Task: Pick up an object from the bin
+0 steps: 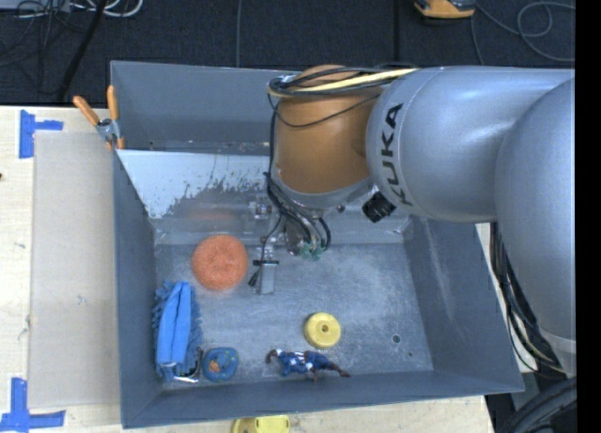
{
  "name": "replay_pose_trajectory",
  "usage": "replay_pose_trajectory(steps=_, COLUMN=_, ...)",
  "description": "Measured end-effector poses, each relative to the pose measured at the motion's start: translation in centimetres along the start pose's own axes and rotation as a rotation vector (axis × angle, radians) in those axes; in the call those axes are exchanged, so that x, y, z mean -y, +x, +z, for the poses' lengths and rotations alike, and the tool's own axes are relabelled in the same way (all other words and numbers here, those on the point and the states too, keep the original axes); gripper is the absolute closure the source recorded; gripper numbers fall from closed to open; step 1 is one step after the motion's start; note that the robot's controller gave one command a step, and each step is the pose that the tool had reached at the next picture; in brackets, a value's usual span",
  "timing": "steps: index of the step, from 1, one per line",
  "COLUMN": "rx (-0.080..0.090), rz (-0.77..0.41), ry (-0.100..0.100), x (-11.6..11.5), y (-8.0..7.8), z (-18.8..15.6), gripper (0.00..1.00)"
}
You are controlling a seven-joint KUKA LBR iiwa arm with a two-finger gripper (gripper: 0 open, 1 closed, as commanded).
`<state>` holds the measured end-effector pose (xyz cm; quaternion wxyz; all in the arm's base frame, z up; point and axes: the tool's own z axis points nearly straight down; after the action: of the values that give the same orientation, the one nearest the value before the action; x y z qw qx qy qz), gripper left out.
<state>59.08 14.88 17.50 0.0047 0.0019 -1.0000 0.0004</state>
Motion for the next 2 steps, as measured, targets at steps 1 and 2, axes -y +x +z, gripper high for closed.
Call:
replay_pose_trajectory(steps=1, rx=0.007, rz=0.003, ry=-0.001, x=0.1, y=-0.1, z=-0.5, gripper=0.0)
replay_pose_trajectory(steps=2, rx=0.015, rz=0.059, ry=-0.001, x=-0.7, y=1.5, z=0.7, gripper=0.0)
